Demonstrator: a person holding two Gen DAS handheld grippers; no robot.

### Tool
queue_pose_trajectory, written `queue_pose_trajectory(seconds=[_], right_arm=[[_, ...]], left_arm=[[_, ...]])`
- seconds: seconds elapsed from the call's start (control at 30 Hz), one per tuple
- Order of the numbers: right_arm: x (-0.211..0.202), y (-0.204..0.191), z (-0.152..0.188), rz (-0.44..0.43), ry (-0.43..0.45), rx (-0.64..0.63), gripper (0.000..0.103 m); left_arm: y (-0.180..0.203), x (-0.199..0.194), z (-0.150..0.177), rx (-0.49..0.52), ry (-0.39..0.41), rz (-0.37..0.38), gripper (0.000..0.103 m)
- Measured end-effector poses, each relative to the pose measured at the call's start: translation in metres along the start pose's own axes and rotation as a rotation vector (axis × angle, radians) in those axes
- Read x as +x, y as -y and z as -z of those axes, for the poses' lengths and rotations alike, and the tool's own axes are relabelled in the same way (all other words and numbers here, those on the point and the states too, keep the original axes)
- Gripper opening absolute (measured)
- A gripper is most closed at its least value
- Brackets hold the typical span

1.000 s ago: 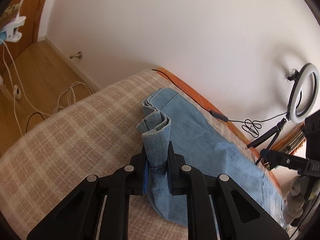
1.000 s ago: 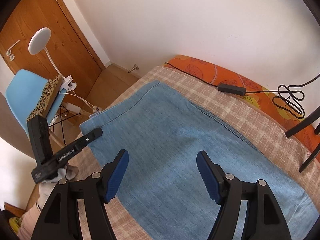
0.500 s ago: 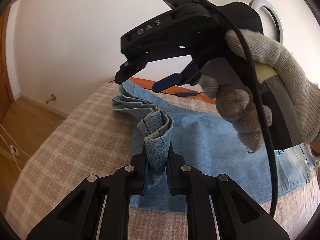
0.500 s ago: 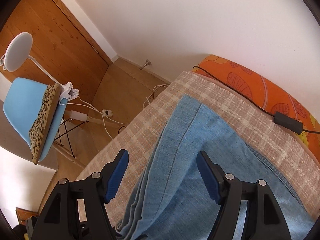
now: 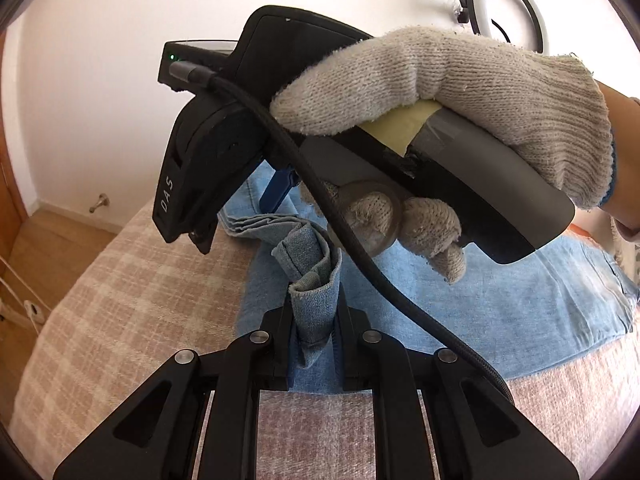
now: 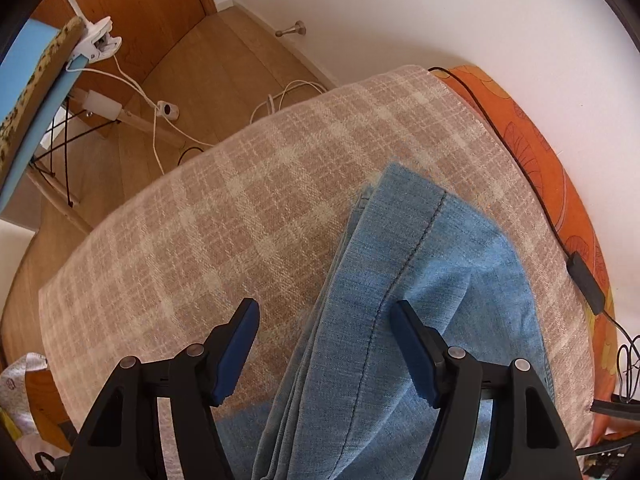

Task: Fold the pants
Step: 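Lift the hem with the left tool toward the waistband while the right tool holds the jeans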

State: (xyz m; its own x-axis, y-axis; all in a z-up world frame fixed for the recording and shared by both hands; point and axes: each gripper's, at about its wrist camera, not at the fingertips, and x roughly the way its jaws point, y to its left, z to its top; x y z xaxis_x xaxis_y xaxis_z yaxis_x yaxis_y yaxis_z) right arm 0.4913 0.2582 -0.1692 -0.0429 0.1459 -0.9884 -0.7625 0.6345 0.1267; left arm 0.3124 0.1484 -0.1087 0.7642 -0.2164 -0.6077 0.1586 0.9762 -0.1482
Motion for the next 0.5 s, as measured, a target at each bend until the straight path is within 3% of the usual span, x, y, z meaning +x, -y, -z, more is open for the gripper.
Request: queue_pose_trajectory(seconds=[0.13, 0.17, 0.27, 0.5], right_arm=[[0.006, -0.002, 0.007, 0.054, 0.003, -0.038, 0.049], [0.005, 0.000, 0.009, 0.068, 0.015, -0.037, 0.037], [-0.003, 0.013, 0.017, 0.032, 0.053, 0.012, 0.016], [-0.060, 0.074, 0.066, -0.164, 0.262, 0.230, 0.010]], left_arm=[[0.002, 0.000, 0.000, 0.000, 0.000, -0.004, 0.012], [0.003, 0.000, 0.000, 0.003, 0.000, -0.005, 0.012], [0.005, 0.002, -0.001, 0.016, -0.001, -0.012, 0.012], [0.038, -0.013, -0.010, 0.055, 0.032, 0.015, 0.011]])
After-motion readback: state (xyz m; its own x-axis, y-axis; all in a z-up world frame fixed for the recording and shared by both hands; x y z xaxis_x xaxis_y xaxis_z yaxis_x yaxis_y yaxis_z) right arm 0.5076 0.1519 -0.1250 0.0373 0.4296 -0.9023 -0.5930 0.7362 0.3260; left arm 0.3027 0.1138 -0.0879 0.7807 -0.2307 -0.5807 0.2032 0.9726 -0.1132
